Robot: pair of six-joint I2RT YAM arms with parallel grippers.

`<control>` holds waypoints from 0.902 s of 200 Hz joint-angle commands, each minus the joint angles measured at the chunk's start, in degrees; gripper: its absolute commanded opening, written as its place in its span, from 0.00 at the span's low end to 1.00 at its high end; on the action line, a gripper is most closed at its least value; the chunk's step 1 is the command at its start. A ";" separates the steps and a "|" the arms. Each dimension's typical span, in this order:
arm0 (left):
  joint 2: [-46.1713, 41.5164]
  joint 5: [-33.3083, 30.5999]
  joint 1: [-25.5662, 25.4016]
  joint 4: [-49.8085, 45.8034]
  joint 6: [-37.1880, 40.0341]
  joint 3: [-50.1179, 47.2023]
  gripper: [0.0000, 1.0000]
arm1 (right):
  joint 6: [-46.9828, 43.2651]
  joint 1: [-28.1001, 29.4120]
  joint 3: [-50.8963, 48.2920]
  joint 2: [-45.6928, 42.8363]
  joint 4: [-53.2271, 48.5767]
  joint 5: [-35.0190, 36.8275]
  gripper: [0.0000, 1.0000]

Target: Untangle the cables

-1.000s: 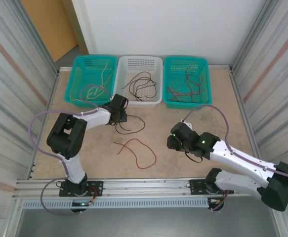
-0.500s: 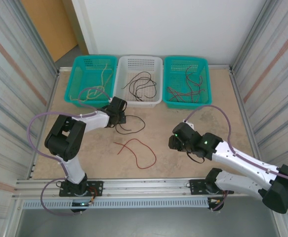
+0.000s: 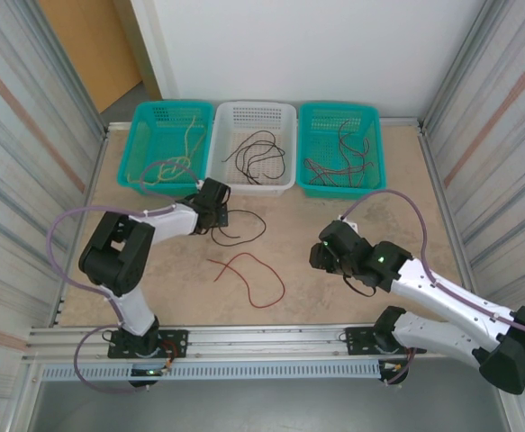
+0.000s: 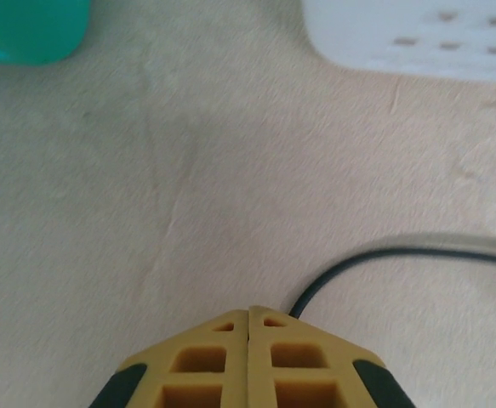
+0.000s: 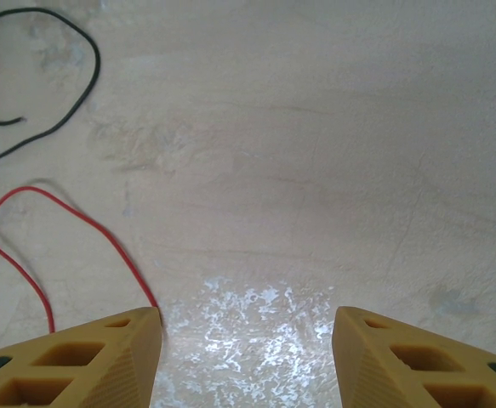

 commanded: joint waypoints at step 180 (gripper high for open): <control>-18.68 -4.10 -13.76 -21.11 17.55 62.77 0.00 | -2.61 1.52 4.67 -5.46 -1.59 2.91 0.55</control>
